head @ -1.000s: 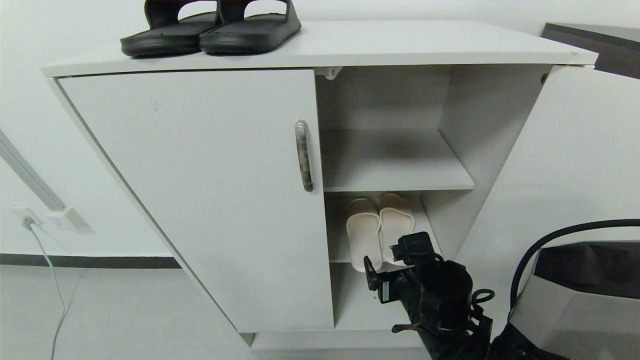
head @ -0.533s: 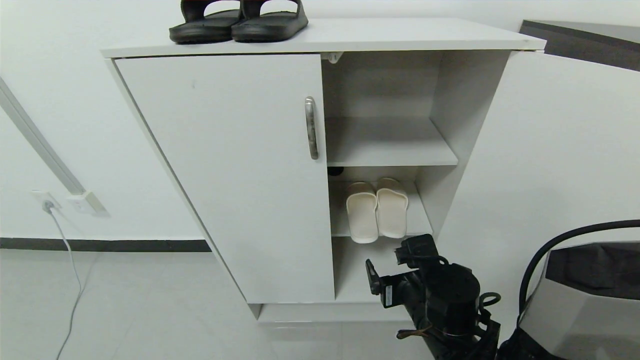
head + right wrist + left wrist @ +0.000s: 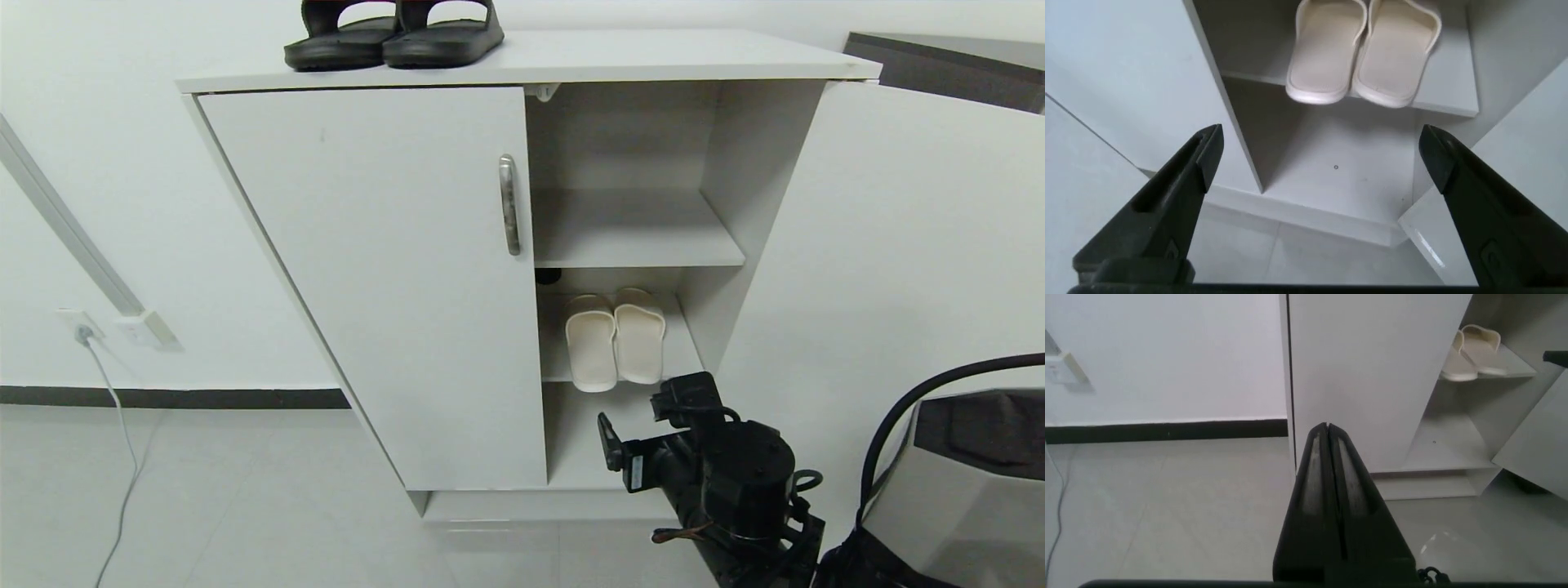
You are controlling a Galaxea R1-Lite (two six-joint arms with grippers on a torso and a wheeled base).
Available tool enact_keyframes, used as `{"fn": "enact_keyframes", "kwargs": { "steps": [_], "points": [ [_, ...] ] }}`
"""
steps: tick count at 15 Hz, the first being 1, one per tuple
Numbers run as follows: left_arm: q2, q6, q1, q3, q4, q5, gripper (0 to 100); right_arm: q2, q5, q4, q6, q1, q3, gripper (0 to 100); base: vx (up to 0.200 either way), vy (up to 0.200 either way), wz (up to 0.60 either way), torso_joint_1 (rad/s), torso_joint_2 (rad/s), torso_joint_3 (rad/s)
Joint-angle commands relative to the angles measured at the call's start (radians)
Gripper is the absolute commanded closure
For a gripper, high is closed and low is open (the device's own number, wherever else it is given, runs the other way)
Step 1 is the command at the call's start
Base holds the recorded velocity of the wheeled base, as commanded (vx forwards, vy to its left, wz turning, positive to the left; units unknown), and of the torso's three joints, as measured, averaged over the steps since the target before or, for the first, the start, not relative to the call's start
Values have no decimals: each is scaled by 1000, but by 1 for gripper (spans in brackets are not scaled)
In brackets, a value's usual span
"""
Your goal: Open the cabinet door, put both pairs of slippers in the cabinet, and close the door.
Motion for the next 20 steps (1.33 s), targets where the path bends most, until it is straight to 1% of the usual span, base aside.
{"fn": "enact_keyframes", "kwargs": {
  "steps": [1, 4, 13, 18, 20],
  "points": [
    [2, 0, 0, 0, 0, 0, 100, -7, 2, 1, 0, 0, 1, 0, 0, 0, 0, 0, 0, 0],
    [1, -1, 0, 0, 0, 0, 100, -9, 2, 1, 0, 2, 1, 0, 0, 0, 0, -1, 1, 30],
    [1, 0, 0, 0, 0, 2, 100, -7, 5, -2, 0, 2, 15, 0, 0, 0, 0, 3, 1, 175],
    [2, -1, 0, 0, 0, 2, 100, -9, 5, -4, 0, 2, 12, 0, 0, 0, 0, 1, 1, 14],
    [1, -3, 0, 0, 0, 2, 100, -10, 5, -6, 0, 2, 9, 0, 0, 200, 0, 2, 7, 10]
  ]
}}
